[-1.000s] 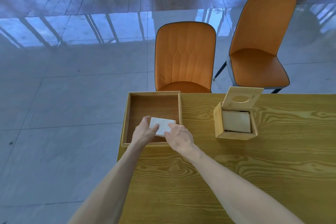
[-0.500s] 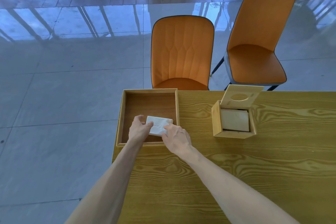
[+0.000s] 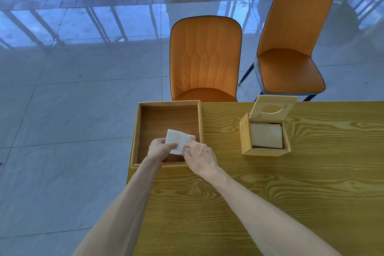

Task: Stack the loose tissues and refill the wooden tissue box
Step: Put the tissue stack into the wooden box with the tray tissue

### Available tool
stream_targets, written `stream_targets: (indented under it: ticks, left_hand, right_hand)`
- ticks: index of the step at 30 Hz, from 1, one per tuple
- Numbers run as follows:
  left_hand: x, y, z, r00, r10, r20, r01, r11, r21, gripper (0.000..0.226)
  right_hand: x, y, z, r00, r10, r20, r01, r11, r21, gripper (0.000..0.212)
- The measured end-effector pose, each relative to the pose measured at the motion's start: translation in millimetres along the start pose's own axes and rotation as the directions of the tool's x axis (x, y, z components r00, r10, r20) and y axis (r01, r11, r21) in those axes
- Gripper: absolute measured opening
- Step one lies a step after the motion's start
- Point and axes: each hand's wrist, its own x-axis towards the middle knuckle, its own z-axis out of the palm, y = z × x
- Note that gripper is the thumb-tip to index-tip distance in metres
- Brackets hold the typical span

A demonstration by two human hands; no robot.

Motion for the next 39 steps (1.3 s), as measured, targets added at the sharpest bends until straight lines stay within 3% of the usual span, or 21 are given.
stream_targets:
  ticks: [8,14,19,22,25,28,33,39]
  left_hand:
    - [-3.2,-3.8,-2.9,0.999,0.043,0.009,-0.041,0.983,-0.179,0.057]
    - [-21.5,-9.4,-10.4,0.976,0.124,0.181,-0.093,0.980,-0.174,0.032]
    - [-42.8,-11.7,-10.6,0.947,0.152,0.283,-0.095,0.975,-0.203,0.026]
    - [-60.7,-16.8,2.5,0.939,0.151,0.308,-0.093,0.976,-0.197,0.024]
    - [-79.5,-25.4,22.4,0.908,0.164,0.387,-0.097,0.978,-0.187,0.027]
    - [-94.3,-35.7,45.8,0.888,0.166,0.430,-0.111,0.983,-0.149,0.028]
    - [-117.4,-52.1,92.6,0.901,0.214,0.377,-0.226,0.974,-0.012,0.024]
    - [-139.2,-65.7,153.8,0.862,0.406,0.304,-0.473,0.860,0.192,0.017]
  right_hand:
    - [0.9,6.5,2.3,1.000,-0.018,0.004,0.018,0.999,0.043,0.033]
    - [-4.1,17.6,-1.7,0.996,0.070,-0.059,-0.052,0.960,0.276,0.037]
    - [-18.2,36.0,-18.0,0.995,0.075,0.061,-0.097,0.818,0.566,0.076]
    - [-36.8,57.8,-30.1,0.989,0.003,0.150,-0.106,0.721,0.684,0.082]
    - [-60.1,85.5,-38.7,0.981,-0.066,0.182,-0.092,0.670,0.737,0.068]
    - [-82.9,114.6,-45.2,0.992,-0.036,0.125,-0.070,0.662,0.746,0.045]
    - [-115.8,164.0,-51.1,0.998,0.051,-0.033,-0.021,0.800,0.599,0.016]
    - [-145.1,214.6,-63.5,0.977,0.084,-0.197,0.000,0.921,0.390,0.013]
